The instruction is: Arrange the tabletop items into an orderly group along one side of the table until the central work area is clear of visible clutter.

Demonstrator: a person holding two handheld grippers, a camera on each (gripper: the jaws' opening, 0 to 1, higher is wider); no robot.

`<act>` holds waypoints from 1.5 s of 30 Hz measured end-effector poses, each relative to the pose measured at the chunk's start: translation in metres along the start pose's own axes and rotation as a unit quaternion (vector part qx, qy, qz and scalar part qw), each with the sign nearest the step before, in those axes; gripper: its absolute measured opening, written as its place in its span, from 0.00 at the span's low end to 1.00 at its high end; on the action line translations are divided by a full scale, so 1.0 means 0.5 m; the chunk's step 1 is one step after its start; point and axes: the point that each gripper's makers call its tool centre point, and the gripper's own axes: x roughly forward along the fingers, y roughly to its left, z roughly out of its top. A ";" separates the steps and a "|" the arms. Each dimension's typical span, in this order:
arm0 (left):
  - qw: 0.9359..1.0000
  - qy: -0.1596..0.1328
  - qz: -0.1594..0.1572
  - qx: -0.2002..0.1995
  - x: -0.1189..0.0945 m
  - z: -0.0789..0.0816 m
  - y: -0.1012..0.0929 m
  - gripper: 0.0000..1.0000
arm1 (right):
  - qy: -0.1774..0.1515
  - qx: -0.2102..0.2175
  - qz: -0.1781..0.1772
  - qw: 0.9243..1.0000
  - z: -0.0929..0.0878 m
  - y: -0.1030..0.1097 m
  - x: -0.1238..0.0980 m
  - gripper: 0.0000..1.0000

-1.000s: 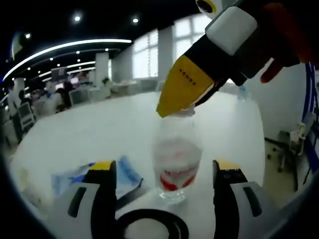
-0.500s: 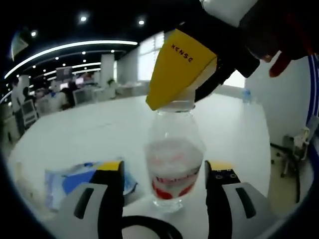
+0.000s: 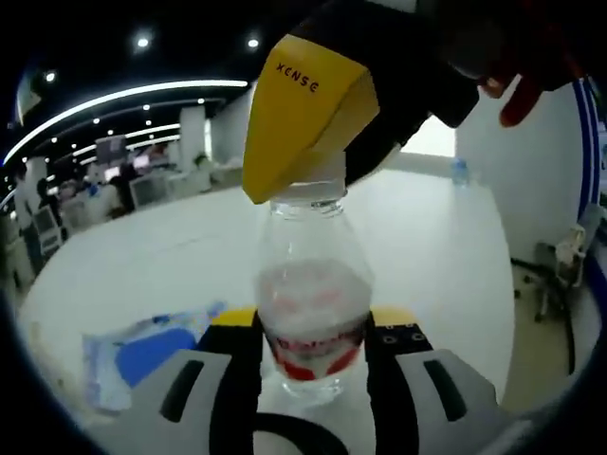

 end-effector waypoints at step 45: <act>0.972 0.002 -0.234 0.023 -0.274 0.136 0.114 0.36 | -0.133 -0.091 0.189 0.969 0.146 0.260 -0.116 0.31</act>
